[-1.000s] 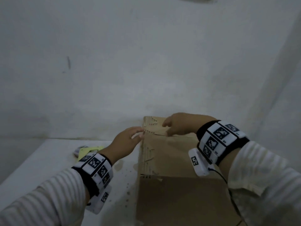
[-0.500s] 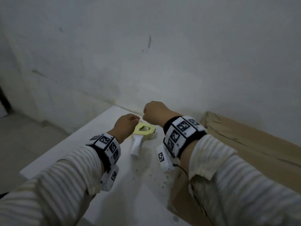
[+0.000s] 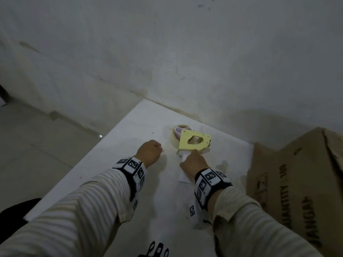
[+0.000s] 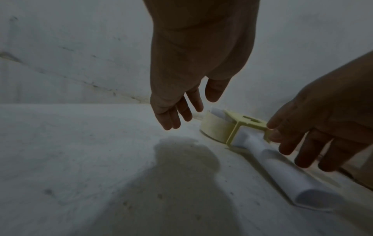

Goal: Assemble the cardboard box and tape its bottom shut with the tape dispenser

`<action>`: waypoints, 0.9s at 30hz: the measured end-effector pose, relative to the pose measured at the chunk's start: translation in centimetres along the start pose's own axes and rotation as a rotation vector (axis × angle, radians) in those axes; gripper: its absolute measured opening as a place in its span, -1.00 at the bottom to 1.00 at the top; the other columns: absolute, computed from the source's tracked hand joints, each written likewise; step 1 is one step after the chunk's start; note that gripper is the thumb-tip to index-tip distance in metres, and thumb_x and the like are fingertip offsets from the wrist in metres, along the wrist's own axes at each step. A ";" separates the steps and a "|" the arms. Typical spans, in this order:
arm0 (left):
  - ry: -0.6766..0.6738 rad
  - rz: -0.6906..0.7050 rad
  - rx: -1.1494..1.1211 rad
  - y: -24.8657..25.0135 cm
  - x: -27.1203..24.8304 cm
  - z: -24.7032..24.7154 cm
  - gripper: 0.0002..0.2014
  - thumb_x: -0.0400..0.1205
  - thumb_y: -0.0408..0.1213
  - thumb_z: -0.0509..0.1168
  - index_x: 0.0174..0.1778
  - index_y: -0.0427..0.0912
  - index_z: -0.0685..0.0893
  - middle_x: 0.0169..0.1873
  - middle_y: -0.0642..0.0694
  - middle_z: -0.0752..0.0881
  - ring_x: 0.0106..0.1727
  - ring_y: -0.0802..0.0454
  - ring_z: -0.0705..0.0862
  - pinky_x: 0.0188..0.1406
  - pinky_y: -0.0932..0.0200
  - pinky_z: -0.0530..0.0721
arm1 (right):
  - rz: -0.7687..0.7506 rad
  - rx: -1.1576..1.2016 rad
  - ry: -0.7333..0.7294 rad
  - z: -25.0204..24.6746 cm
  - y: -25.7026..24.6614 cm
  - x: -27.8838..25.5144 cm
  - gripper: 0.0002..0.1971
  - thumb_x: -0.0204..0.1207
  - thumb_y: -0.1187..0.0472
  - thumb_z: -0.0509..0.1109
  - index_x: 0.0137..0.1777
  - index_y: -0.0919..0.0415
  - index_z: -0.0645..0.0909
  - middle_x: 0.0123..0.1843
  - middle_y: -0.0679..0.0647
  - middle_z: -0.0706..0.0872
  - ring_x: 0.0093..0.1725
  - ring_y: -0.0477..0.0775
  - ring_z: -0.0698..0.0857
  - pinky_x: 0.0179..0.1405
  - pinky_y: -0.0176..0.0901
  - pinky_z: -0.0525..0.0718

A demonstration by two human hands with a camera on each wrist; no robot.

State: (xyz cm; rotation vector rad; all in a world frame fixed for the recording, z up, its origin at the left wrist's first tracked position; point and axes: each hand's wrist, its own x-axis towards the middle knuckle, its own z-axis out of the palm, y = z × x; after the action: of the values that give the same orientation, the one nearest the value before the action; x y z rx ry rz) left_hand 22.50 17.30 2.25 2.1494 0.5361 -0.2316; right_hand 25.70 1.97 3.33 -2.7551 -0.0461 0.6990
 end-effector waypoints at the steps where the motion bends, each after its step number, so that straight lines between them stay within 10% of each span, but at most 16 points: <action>1: -0.012 -0.008 0.004 -0.2 0.9 0.1 -0.76 0.67 -0.32 0.15 0.17 -0.24 0.66 0.19 -0.28 0.64 0.23 -0.16 0.59 0.18 0.16 0.47 | 0.019 0.030 -0.001 0.8 0.2 0.7 -0.32 0.57 0.21 0.26 0.59 0.49 0.10 0.43 0.35 0.50 0.36 0.29 0.56 0.09 -0.13 0.56; 10: -0.096 -0.001 0.099 -1.6 4.8 1.1 -0.79 0.67 -0.27 0.13 0.04 -0.11 0.67 0.13 -0.21 0.71 0.24 -0.22 0.63 0.21 0.08 0.51 | 0.172 0.060 0.124 2.2 0.0 2.1 -0.10 0.55 0.22 0.28 0.67 0.23 -0.31 0.45 0.35 0.38 0.39 0.30 0.51 0.34 0.07 0.55; 16: -0.141 0.016 0.024 -0.4 5.7 0.2 -0.63 0.72 -0.26 0.08 0.20 -0.47 0.64 0.26 -0.36 0.65 0.28 -0.26 0.60 0.25 0.04 0.51 | 0.093 0.152 0.075 -5.5 -0.5 1.2 -0.41 0.44 0.10 0.29 0.48 0.25 0.35 0.31 0.26 0.57 0.26 0.29 0.60 0.15 -0.05 0.61; 19: -0.148 -0.063 -0.201 1.4 5.6 0.2 -0.49 0.74 -0.04 0.03 0.23 -0.46 0.61 0.11 -0.37 0.69 0.01 -0.19 0.64 0.10 -0.01 0.60 | 0.023 0.247 0.015 -10.7 -1.7 -0.6 -0.87 0.49 0.32 0.21 -0.02 0.33 0.52 -0.13 0.27 0.59 -0.20 0.21 0.58 -0.29 -0.15 0.52; 22: -0.206 -0.186 -0.612 4.1 4.9 -0.1 -0.36 0.69 0.18 -0.05 0.18 -0.37 0.58 -0.06 -0.23 0.69 -0.19 -0.10 0.63 -0.17 0.09 0.62 | -0.005 0.476 -0.036 -15.7 -2.4 -3.3 -0.82 0.41 0.40 0.13 -0.06 0.42 0.51 -0.24 0.32 0.55 -0.45 0.15 0.48 -0.51 -0.24 0.42; 27: -0.620 -0.202 -1.150 10.0 2.5 -1.0 -0.14 0.59 0.38 -0.17 0.28 -0.41 0.49 0.18 -0.41 0.64 0.20 -0.33 0.64 0.14 -0.16 0.63 | -0.116 0.500 -0.060 -22.8 -1.8 -9.0 -0.81 0.44 0.35 0.10 -0.18 0.44 0.52 -0.36 0.25 0.59 -0.50 0.13 0.51 -0.50 -0.23 0.48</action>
State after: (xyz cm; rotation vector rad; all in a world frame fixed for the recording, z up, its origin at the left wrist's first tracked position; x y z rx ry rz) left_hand 29.27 13.66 9.14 0.8393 0.3657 -0.5216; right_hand 28.62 -3.61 27.11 -2.2360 -0.0379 0.6567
